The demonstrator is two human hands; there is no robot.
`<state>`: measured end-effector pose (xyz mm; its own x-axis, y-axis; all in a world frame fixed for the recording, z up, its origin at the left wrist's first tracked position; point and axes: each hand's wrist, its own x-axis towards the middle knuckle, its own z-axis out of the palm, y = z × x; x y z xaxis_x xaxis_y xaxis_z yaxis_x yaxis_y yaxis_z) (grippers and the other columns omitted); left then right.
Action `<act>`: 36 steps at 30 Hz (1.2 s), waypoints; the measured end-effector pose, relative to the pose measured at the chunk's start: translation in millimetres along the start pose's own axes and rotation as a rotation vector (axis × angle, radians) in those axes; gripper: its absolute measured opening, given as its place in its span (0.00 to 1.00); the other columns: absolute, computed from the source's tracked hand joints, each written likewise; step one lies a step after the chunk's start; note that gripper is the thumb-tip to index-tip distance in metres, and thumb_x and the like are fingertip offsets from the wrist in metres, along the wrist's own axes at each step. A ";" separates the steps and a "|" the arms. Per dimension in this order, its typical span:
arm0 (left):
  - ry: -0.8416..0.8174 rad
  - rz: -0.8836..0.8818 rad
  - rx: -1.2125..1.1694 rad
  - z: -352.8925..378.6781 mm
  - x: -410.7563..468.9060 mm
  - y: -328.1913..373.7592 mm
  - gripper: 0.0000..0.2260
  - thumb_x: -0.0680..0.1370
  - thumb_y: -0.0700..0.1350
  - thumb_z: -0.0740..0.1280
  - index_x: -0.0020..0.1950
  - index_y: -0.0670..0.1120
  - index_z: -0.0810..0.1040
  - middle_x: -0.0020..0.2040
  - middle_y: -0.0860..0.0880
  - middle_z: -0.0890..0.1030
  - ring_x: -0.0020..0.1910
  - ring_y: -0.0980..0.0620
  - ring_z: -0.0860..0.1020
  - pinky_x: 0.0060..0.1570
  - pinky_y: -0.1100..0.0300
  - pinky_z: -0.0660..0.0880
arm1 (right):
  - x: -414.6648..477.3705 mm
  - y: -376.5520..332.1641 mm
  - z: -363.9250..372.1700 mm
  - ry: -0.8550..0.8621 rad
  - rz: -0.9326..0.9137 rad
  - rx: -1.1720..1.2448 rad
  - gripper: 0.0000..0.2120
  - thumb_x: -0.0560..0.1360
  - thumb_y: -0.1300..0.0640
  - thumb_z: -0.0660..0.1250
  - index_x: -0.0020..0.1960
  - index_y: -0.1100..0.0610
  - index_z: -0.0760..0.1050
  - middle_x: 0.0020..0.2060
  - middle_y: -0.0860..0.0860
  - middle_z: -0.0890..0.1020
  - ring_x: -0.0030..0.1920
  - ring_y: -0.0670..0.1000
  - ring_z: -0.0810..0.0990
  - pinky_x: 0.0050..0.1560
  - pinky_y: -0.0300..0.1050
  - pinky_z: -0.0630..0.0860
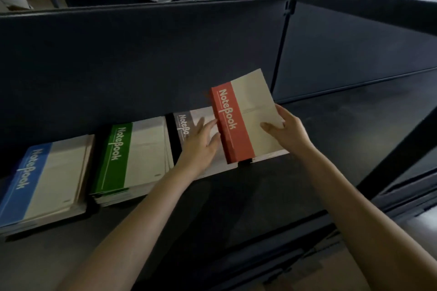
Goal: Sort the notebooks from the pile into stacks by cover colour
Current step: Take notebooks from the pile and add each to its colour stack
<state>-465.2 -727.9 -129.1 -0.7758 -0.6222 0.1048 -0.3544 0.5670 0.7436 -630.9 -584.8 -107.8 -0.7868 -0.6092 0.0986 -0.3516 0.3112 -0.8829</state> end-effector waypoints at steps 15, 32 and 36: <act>-0.178 0.022 0.692 36.3 22.6 -4.9 0.25 0.81 0.63 0.43 0.78 0.60 0.48 0.79 0.50 0.44 0.77 0.40 0.41 0.74 0.40 0.39 | 38.1 36.4 -13.7 0.171 0.160 -0.646 0.16 0.77 0.47 0.65 0.64 0.47 0.76 0.61 0.52 0.77 0.61 0.56 0.74 0.55 0.50 0.72; -0.151 0.023 0.692 40.2 23.7 -7.6 0.25 0.80 0.63 0.44 0.77 0.60 0.49 0.79 0.50 0.44 0.77 0.42 0.41 0.74 0.41 0.40 | 46.0 41.3 34.7 0.080 0.100 -0.797 0.21 0.80 0.47 0.51 0.70 0.49 0.68 0.73 0.51 0.65 0.74 0.57 0.57 0.72 0.57 0.55; -0.145 0.026 0.693 40.8 23.5 -9.4 0.25 0.80 0.63 0.45 0.77 0.60 0.49 0.79 0.50 0.44 0.77 0.41 0.41 0.74 0.41 0.41 | 47.7 39.8 39.2 0.088 0.120 -0.819 0.21 0.80 0.48 0.51 0.71 0.51 0.69 0.73 0.51 0.64 0.74 0.58 0.57 0.73 0.58 0.53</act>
<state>-501.4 -725.9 -160.5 -0.8333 -0.5528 -0.0076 -0.5479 0.8239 0.1451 -662.5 -630.1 -156.3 -0.8674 -0.4893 0.0905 -0.4937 0.8235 -0.2796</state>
